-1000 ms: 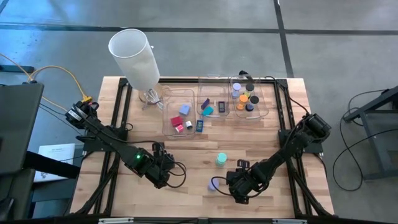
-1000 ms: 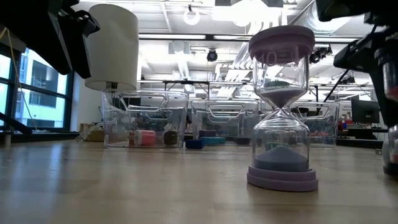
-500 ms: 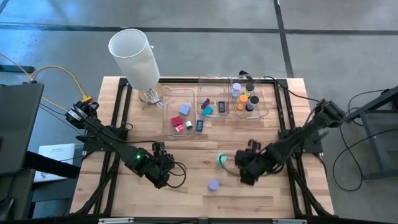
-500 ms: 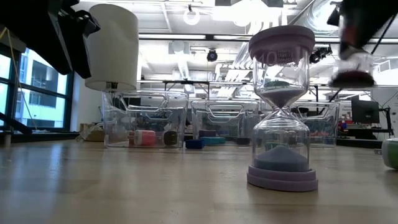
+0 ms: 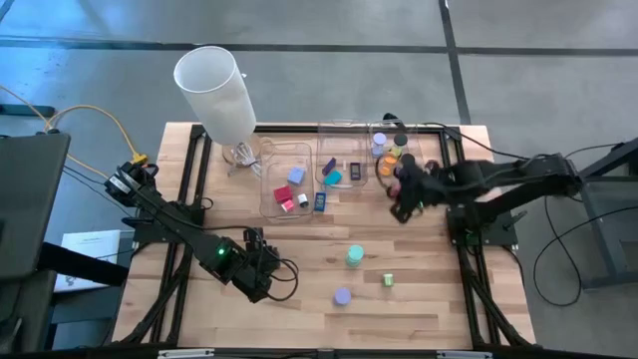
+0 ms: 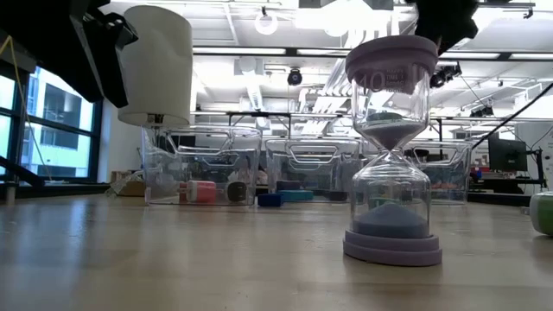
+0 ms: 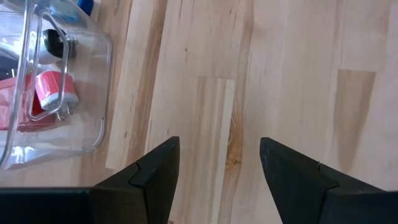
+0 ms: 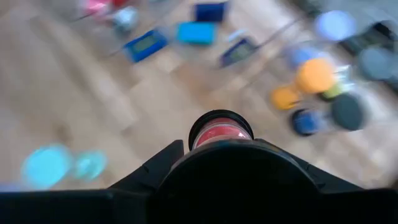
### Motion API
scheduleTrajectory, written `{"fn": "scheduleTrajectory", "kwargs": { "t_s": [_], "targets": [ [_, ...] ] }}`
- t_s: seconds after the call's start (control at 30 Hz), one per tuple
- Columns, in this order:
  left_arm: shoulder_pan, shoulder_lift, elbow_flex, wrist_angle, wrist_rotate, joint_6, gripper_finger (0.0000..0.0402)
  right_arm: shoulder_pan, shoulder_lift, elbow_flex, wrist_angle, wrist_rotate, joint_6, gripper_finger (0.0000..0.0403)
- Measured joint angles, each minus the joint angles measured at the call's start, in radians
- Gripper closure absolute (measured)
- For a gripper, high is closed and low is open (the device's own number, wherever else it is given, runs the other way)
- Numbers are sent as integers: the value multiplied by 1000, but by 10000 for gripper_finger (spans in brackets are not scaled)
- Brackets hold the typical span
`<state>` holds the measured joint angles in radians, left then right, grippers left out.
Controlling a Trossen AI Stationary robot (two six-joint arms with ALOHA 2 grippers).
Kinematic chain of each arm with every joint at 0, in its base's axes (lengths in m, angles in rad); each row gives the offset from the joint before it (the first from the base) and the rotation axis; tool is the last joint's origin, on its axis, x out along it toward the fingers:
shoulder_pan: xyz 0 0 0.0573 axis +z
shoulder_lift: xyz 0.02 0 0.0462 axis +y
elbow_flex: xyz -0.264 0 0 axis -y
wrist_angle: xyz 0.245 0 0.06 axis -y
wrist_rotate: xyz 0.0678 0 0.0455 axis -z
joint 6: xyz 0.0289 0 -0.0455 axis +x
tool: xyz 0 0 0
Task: Pick & Place Office items
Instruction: Put the pink hourglass into the right transparent bin
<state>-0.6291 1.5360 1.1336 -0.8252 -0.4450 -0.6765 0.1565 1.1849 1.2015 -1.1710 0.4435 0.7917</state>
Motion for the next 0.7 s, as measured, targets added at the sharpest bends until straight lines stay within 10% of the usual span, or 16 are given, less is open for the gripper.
{"fn": "scheduleTrajectory", "kwargs": {
  "t_s": [0.7],
  "targets": [
    [-75,0,0,4,2,-108,188,-443,63,-204,246,-216,-257,227]
  ]
}}
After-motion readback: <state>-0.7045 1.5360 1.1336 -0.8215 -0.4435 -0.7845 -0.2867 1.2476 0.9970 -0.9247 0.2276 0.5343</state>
